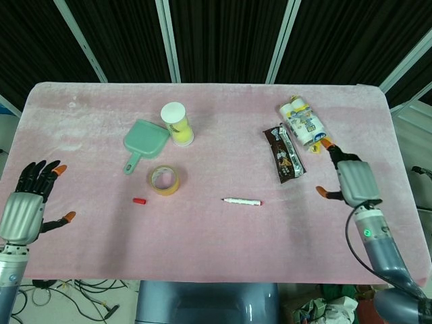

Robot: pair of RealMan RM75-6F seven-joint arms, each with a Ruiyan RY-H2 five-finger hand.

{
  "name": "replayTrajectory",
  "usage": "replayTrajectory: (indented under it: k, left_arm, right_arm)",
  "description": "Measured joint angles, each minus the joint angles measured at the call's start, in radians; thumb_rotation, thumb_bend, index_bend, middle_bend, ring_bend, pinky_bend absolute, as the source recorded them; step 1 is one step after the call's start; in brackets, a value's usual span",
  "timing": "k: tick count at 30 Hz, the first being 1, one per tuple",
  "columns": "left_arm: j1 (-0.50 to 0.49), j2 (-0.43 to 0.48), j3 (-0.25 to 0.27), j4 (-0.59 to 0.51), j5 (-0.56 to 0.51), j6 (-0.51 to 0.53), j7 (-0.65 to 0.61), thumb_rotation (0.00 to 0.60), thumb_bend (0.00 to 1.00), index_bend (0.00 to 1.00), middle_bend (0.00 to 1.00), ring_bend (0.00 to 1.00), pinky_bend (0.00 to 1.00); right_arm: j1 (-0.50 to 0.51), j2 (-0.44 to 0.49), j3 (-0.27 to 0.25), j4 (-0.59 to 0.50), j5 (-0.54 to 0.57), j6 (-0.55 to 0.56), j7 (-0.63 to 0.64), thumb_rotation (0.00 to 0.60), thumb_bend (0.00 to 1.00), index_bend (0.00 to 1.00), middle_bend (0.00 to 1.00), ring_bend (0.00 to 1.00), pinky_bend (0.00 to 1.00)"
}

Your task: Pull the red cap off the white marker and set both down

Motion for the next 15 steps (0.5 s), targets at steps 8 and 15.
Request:
replayTrajectory:
  k: [8, 15]
  left_arm:
    - [0.105, -0.008, 0.041, 0.079, -0.024, 0.061, -0.047, 0.6, 0.07, 0.11, 0.07, 0.0, 0.0]
    - [0.142, -0.022, 0.06, 0.143, 0.004, 0.079, -0.068, 0.6, 0.07, 0.11, 0.07, 0.0, 0.0]
  right_arm:
    - [-0.295, -0.051, -0.172, 0.151, -0.331, 0.31, 0.022, 0.6, 0.08, 0.08, 0.15, 0.24, 0.25]
    - [-0.382, -0.121, -0.183, 0.23, -0.326, 0.358, -0.038, 0.6, 0.08, 0.05, 0.13, 0.24, 0.23]
